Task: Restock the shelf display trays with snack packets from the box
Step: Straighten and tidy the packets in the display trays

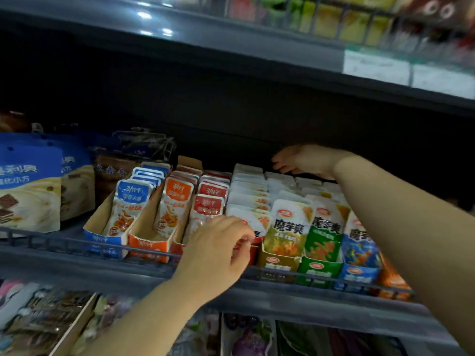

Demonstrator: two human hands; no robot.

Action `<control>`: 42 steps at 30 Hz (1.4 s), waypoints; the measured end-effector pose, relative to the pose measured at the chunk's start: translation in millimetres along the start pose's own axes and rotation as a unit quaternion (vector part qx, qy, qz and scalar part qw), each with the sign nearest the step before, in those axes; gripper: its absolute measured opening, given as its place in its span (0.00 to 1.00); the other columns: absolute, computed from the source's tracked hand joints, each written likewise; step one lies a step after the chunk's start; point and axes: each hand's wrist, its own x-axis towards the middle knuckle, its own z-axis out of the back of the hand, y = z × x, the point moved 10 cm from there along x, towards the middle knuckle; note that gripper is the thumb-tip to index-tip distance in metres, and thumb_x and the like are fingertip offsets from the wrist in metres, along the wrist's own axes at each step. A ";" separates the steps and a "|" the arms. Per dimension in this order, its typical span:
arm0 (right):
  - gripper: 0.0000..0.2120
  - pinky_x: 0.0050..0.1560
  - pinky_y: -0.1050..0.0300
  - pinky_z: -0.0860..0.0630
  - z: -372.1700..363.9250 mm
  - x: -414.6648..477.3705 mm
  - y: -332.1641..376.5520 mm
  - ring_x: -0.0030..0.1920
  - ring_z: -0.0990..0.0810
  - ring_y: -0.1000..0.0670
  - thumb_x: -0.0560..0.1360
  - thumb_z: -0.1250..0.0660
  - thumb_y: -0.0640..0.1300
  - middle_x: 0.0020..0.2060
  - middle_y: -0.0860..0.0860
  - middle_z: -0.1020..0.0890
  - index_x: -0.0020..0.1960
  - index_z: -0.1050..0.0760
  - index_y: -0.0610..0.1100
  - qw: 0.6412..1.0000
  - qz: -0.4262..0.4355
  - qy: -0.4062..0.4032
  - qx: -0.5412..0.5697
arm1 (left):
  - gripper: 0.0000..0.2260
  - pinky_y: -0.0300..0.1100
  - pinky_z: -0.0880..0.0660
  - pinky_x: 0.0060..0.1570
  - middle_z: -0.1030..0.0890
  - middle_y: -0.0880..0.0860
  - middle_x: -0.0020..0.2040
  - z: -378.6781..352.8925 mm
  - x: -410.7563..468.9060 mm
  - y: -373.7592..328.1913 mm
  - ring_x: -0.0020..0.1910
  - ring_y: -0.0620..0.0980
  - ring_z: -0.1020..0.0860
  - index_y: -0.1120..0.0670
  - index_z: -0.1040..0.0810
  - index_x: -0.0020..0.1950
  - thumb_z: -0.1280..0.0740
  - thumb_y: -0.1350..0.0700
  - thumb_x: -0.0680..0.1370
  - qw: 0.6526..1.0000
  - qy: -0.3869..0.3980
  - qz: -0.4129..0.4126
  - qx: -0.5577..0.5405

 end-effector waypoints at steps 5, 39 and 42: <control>0.15 0.55 0.63 0.34 17.2 -27.8 -48.5 0.61 0.27 0.49 0.78 0.42 0.41 0.62 0.47 0.24 0.63 0.27 0.44 0.996 -0.006 -0.091 0.011 | 0.14 0.30 0.38 0.57 0.27 0.42 0.61 -49.3 2.0 -45.1 0.60 0.40 0.31 0.48 0.27 0.63 0.46 0.55 0.80 0.996 0.081 -0.018 -0.040; 0.23 0.62 0.46 0.28 -51.9 -33.8 -110.8 0.62 0.28 0.43 0.68 0.28 0.41 0.59 0.42 0.26 0.61 0.30 0.43 0.931 0.007 -0.224 0.287 | 0.28 0.29 0.55 0.63 0.52 0.46 0.76 -100.6 4.2 -20.0 0.74 0.43 0.52 0.49 0.50 0.75 0.41 0.59 0.78 0.971 0.065 0.195 -0.120; 0.23 0.59 0.50 0.27 -46.5 -33.8 -104.8 0.60 0.27 0.45 0.69 0.28 0.40 0.57 0.45 0.25 0.61 0.31 0.42 0.938 0.034 -0.228 0.259 | 0.28 0.27 0.56 0.63 0.50 0.45 0.75 -102.5 1.5 -21.0 0.74 0.42 0.51 0.49 0.49 0.75 0.41 0.60 0.78 0.973 0.062 0.181 -0.130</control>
